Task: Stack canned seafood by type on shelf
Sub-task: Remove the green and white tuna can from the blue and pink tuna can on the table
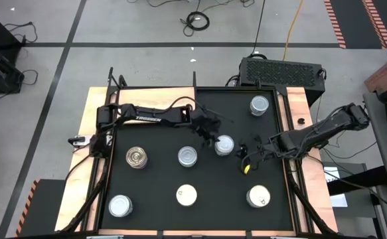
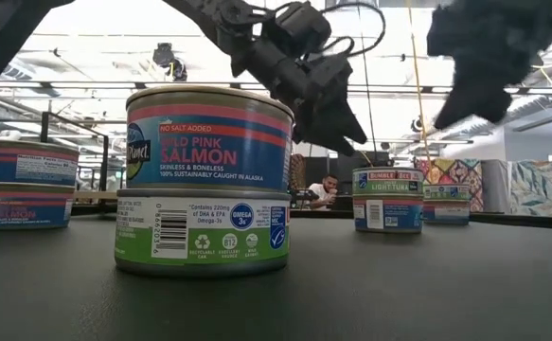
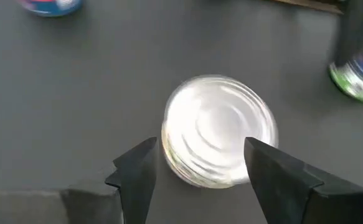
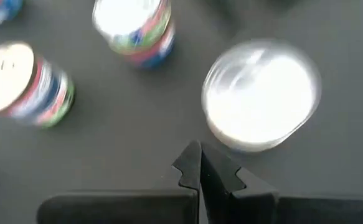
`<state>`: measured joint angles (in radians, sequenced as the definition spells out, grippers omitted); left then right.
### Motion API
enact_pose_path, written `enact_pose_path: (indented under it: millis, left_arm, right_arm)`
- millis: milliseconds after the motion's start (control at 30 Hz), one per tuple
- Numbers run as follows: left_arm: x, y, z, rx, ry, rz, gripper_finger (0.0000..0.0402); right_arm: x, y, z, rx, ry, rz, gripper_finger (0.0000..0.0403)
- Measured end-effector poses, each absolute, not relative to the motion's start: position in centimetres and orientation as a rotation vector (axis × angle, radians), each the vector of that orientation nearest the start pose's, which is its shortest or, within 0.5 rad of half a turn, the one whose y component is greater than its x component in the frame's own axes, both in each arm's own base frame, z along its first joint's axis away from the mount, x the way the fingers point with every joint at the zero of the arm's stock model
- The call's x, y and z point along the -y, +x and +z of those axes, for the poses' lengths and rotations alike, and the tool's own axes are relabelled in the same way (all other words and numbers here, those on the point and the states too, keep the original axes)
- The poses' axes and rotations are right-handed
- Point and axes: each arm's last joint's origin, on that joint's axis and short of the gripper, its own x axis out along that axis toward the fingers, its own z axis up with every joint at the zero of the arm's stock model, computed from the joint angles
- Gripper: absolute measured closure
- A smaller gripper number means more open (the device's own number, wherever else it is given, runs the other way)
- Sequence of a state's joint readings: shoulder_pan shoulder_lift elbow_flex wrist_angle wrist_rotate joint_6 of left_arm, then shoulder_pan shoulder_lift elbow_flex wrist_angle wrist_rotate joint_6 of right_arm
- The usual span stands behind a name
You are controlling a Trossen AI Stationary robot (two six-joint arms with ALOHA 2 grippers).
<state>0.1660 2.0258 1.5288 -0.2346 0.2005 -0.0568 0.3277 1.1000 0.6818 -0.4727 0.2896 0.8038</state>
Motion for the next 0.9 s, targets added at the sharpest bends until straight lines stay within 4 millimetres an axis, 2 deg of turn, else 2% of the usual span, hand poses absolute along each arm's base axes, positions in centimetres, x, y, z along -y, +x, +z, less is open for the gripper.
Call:
enact_pose_path:
  millis: [133,367,533,667,900]
  left_arm:
    - [-8.2,44.9,20.7,-0.691,-0.262,0.008,0.0163]
    - [-9.4,45.6,19.6,-0.636,-0.311,-0.096,0.0163]
    - [-10.2,45.5,18.2,-0.691,-0.408,-0.053,0.0164]
    - [-10.2,45.6,17.0,-0.717,-0.419,-0.049,0.0164]
    - [-9.4,45.9,17.1,-0.706,-0.405,-0.07,0.0164]
  right_arm:
    - [-6.0,19.7,20.7,-0.837,0.507,-0.246,0.0403]
    - [-6.0,19.7,20.0,-0.822,0.503,-0.218,0.0403]
    - [-5.9,19.6,19.1,-0.815,0.512,-0.212,0.0403]
    - [-5.8,19.4,18.9,-0.822,0.526,-0.229,0.0403]
    - [-4.7,19.9,18.8,-0.797,0.532,-0.304,0.0403]
